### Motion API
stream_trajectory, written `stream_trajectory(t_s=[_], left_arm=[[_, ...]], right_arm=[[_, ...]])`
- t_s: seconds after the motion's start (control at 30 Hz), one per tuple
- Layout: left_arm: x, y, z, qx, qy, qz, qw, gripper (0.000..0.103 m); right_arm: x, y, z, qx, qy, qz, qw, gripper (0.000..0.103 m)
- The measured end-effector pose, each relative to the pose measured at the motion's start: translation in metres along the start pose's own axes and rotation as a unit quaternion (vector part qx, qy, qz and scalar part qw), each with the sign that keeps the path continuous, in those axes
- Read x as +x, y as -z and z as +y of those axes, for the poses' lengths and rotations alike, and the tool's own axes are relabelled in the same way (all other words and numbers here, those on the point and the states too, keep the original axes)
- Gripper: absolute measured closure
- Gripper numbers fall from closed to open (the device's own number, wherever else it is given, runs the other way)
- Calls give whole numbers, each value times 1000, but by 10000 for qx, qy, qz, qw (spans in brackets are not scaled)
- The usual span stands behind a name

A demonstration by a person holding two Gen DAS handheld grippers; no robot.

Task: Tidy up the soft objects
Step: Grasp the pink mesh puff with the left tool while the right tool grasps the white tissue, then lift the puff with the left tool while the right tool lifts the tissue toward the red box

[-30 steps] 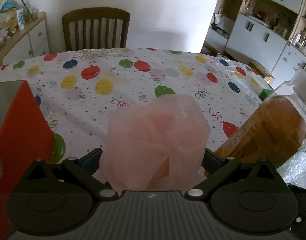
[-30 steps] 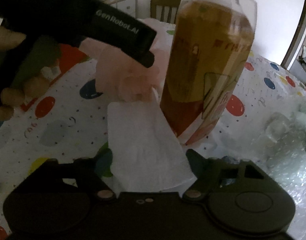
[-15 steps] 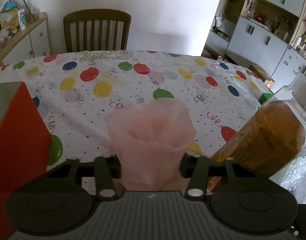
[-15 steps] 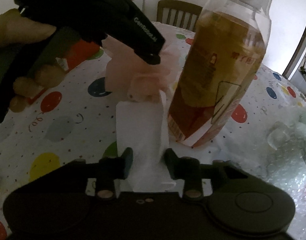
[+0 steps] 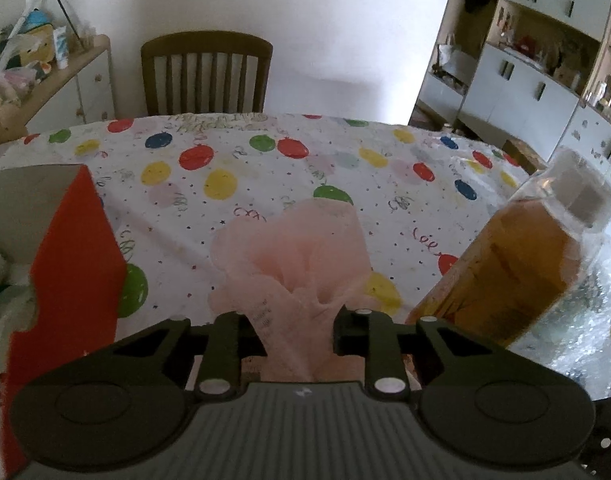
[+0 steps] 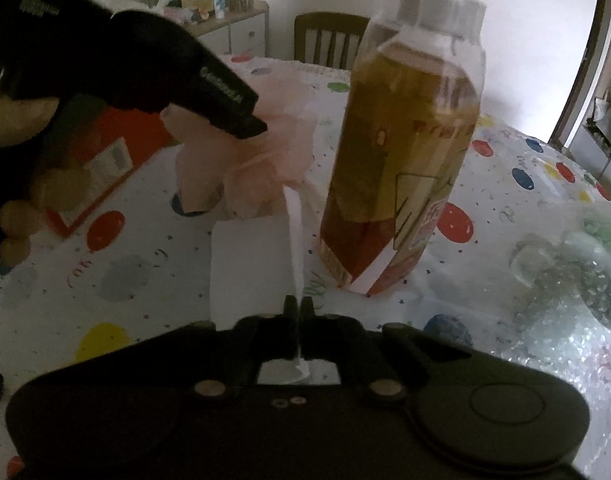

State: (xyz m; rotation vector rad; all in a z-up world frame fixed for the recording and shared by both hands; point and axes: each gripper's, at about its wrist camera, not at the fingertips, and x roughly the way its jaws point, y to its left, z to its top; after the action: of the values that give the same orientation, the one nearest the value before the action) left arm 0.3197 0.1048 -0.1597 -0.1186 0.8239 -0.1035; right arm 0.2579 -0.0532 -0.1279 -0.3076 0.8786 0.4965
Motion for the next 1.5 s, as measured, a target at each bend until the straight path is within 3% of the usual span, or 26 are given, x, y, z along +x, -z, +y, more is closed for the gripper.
stream_trajectory(t_s=[0.77, 1.17, 1.5], left_arm=[[-110, -1, 32, -458, 250, -452, 9976, 79], [-175, -9, 62, -424, 164, -846, 9954, 79], [-219, -17, 107, -366, -253, -1260, 9910, 79]], right_arm=[[-103, -26, -9, 707, -461, -712, 9939, 103], [-125, -66, 27, 571, -782, -1138, 9888, 103], [-118, -106, 77, 128, -1109, -1329, 9848, 103]])
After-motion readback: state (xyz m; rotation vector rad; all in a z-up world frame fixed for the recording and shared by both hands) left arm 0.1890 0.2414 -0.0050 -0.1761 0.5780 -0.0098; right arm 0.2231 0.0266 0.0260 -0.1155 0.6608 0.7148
